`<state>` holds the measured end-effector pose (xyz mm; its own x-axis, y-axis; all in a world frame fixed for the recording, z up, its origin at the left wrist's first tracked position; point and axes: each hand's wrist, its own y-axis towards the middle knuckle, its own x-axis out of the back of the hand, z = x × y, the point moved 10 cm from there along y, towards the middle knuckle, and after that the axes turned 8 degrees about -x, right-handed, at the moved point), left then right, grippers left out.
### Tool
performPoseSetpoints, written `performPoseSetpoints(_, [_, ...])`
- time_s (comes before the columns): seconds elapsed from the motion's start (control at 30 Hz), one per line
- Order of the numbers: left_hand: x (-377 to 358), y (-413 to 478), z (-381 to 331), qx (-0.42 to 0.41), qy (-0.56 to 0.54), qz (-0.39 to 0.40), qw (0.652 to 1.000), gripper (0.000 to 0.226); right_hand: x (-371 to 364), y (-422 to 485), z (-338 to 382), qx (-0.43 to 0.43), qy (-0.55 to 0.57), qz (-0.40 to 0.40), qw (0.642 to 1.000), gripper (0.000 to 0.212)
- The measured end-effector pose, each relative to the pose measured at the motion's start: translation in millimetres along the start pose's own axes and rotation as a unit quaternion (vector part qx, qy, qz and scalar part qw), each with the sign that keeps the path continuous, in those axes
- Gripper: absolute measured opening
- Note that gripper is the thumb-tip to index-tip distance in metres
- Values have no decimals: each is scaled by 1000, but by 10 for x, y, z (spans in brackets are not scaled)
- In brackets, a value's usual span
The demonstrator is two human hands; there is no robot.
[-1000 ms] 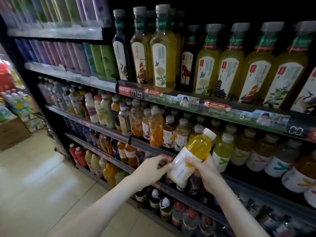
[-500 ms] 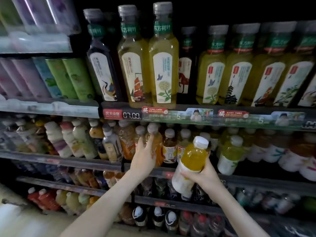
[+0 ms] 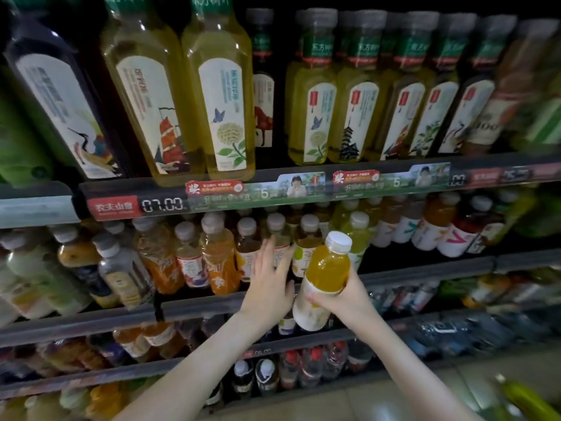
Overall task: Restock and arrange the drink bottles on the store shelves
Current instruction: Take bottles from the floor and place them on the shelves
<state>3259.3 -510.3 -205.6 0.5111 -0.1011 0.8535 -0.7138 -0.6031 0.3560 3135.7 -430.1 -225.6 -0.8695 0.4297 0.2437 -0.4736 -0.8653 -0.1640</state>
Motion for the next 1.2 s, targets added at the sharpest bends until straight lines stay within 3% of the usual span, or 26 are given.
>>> performPoseSetpoints(0.13, [-221, 144, -283, -56, -43, 41, 997, 58, 257, -2, -16, 4, 6, -17, 1000, 63])
performPoseSetpoints(0.27, [-431, 363, -476, -54, -62, 63, 995, 60, 596, 47, -172, -7, 16, -29, 999, 66])
performPoseSetpoints(0.47, [-675, 828, -811, -15, -67, 56, 996, 64, 1212, 140, -318, -14, 29, -34, 999, 69])
performPoseSetpoints(0.67, [-943, 1317, -754, 93, -20, 74, 993, 73, 1814, 353, -497, -11, 25, -45, 999, 70])
performPoseSetpoints(0.87, [-930, 1445, -834, 114, -29, 26, 993, 66, 2061, 693, -504, 19, 5, -38, 999, 76])
performPoseSetpoints(1.2, [-815, 877, -637, 195, 7, -45, 980, 82, 2062, 1129, -566, 38, 32, -45, 998, 64])
